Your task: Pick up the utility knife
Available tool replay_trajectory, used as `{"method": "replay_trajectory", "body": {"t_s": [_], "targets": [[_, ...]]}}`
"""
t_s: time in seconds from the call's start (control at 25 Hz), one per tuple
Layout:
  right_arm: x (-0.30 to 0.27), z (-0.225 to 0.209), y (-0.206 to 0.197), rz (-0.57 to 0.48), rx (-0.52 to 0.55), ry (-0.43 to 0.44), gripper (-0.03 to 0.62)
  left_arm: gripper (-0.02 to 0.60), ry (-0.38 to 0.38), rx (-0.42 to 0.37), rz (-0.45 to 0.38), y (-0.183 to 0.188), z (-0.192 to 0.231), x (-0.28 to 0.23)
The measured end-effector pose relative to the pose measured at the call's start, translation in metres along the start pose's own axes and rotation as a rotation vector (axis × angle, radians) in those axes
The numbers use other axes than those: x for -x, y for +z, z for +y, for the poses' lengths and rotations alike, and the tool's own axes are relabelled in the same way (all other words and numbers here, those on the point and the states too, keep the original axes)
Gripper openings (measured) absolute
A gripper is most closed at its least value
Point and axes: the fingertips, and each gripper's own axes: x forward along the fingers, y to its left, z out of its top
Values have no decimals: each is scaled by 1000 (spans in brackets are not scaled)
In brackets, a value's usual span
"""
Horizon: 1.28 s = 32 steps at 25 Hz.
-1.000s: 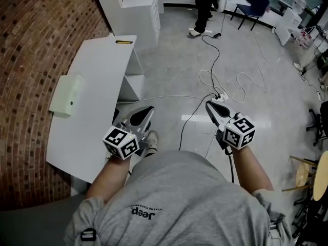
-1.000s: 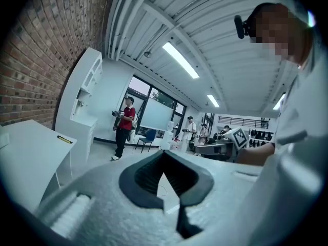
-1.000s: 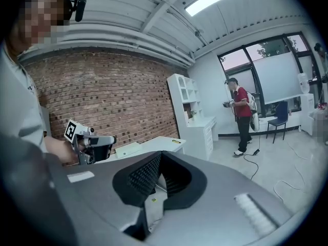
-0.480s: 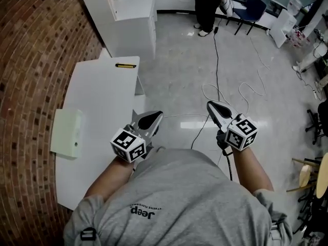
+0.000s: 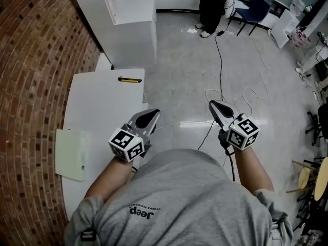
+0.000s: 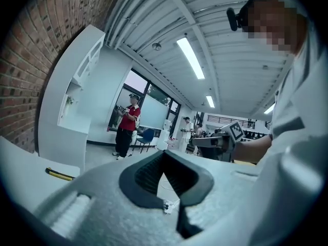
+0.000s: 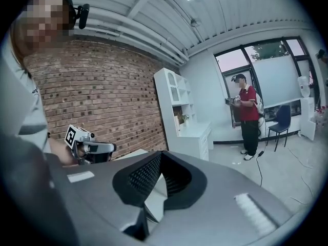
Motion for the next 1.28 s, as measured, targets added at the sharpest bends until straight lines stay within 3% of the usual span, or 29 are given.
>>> {"method": "replay_trajectory", "body": {"t_s": [0.2,0.4,0.6,0.92,1.08,1.28], "targets": [[-28,-43,6,5,-29,2,9,0,28,8,8,8,34,-30],[-63,-114,11,7,-49,52,9,0,89,0,12,15,64,-84],[-113,-208,28,16,-45,127,9,0,160,-9,-12,28,106,-167],[-172,-342,91,58,12,214,9,0,259,-5,-35,78,164,-308],[-197,-371,100,59,-9,217,9,0,249,-16,-30,93,186,-347],[-221,-377,92,73,-34,190,9,0,193,-12,-13,96,212,-364]]}}
